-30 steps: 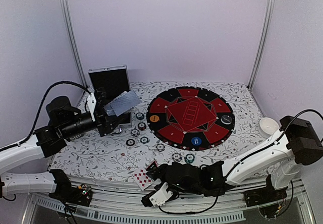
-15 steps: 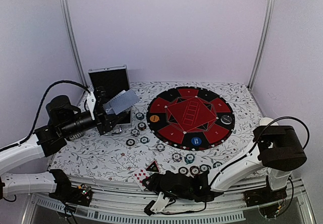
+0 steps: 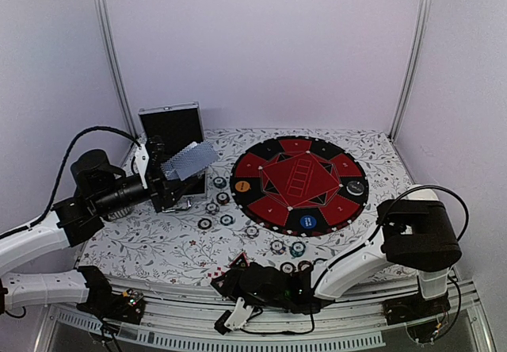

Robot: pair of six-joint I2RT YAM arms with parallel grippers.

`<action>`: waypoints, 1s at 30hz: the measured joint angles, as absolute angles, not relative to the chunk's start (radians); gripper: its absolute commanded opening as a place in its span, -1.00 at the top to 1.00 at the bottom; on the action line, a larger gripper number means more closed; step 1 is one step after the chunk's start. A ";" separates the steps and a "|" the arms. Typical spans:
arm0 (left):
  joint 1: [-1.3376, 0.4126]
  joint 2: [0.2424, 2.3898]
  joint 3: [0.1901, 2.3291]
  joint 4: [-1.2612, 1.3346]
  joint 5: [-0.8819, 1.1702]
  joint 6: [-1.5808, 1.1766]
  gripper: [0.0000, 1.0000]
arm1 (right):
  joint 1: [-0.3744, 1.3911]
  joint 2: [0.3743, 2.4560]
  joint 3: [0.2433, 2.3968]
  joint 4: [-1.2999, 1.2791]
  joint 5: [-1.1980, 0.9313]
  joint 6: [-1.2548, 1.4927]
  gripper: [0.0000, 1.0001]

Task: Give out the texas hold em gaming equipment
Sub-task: Pick up the poker card from the center of the board, then distribute the poker card in the big blind area.

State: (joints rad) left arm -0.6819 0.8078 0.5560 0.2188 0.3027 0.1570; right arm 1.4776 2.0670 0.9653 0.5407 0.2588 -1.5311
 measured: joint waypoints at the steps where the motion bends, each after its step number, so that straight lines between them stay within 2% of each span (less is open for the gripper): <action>1: -0.682 0.808 0.556 0.218 0.304 0.157 -0.07 | 1.476 2.070 0.970 0.542 0.253 -1.530 0.00; 4: -0.681 0.808 0.556 0.219 0.306 0.157 -0.07 | 1.471 2.078 0.973 0.540 0.238 -1.529 0.53; 9: -0.680 0.804 0.556 0.219 0.307 0.157 -0.08 | 1.465 2.086 0.976 0.529 0.216 -1.507 0.89; 21: -0.680 0.803 0.556 0.219 0.308 0.157 -0.08 | 1.446 2.082 1.053 0.442 0.248 -1.400 0.95; 30: -0.680 0.803 0.556 0.219 0.305 0.157 -0.08 | 1.443 1.853 1.161 0.247 0.148 -0.973 0.96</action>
